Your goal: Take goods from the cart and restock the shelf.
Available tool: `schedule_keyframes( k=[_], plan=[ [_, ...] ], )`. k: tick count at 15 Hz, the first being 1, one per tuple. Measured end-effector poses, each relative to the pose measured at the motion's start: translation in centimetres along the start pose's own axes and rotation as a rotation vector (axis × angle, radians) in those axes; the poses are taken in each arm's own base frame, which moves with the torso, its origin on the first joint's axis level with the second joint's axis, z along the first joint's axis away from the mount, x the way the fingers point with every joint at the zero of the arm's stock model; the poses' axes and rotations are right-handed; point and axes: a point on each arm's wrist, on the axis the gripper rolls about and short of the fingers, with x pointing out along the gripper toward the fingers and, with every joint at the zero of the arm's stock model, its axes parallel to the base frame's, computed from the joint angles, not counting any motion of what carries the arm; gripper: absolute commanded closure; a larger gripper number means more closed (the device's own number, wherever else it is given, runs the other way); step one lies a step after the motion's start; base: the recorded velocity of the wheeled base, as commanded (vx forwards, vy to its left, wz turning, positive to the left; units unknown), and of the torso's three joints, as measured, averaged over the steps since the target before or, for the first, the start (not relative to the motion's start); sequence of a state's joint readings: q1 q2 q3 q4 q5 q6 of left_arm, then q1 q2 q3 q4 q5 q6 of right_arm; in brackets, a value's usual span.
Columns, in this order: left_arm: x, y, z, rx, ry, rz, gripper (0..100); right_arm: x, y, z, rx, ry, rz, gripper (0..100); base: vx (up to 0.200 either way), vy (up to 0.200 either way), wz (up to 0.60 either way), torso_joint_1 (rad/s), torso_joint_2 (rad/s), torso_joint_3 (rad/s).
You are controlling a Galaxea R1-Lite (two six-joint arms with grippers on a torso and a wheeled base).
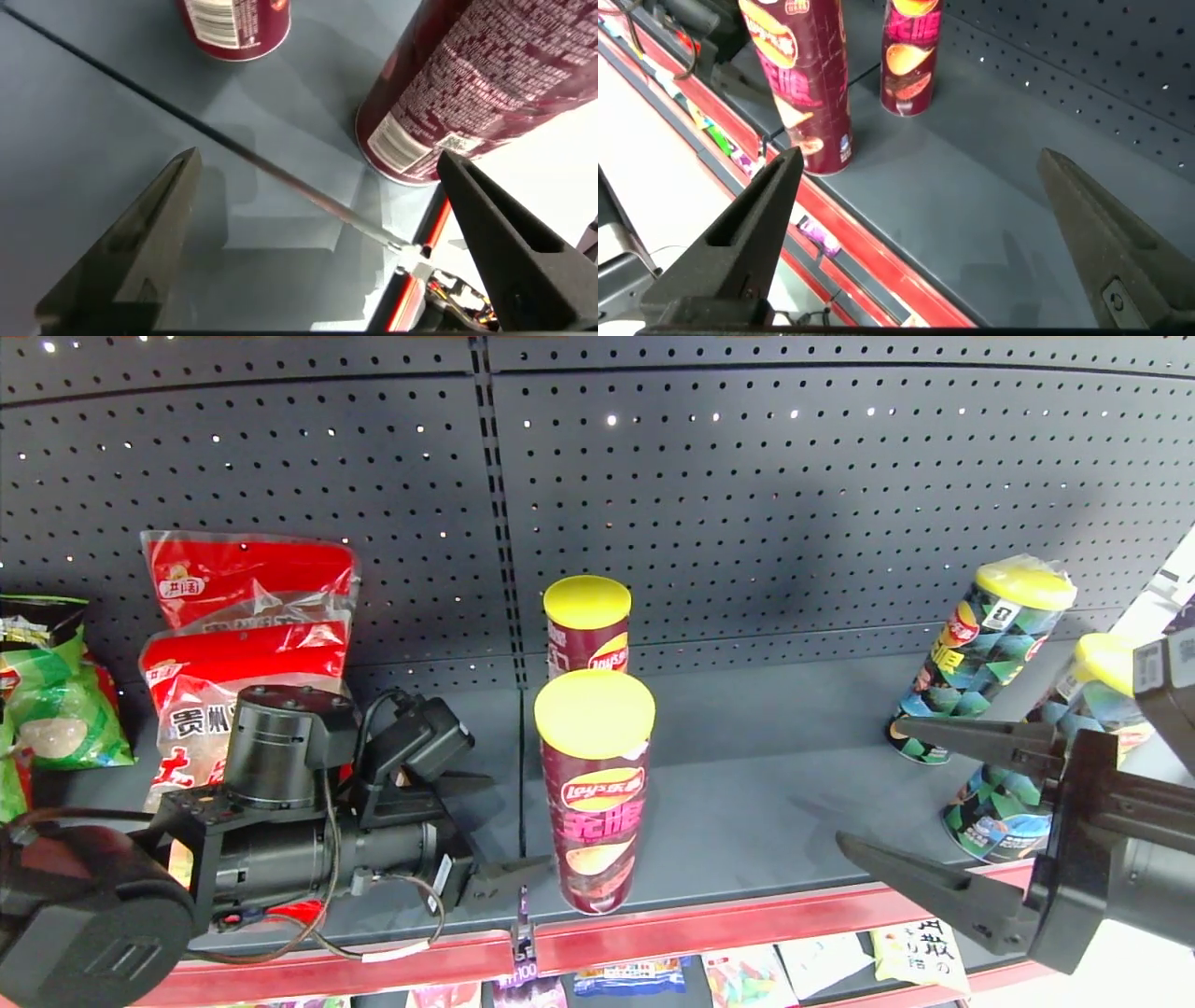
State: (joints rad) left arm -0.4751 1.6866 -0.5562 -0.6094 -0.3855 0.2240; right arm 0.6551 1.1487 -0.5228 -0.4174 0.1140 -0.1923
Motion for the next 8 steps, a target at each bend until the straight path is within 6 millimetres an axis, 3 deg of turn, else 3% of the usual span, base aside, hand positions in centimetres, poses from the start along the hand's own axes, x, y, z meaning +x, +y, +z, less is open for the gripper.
schedule_keyframes(
  k=[3,8],
  plan=[
    [-1.9,0.4,0.7,-0.015,-0.043,0.072,0,-0.4,-0.1,-1.0,0.003,0.028,-0.018,0,0.000,0.000,0.00,0.000,0.00,0.000],
    [-8.3,0.2,1.9,-0.082,-0.076,0.341,0,-2.6,-1.2,-2.2,0.024,0.026,-0.135,0,0.000,0.000,0.00,0.000,0.00,0.000]
  ],
)
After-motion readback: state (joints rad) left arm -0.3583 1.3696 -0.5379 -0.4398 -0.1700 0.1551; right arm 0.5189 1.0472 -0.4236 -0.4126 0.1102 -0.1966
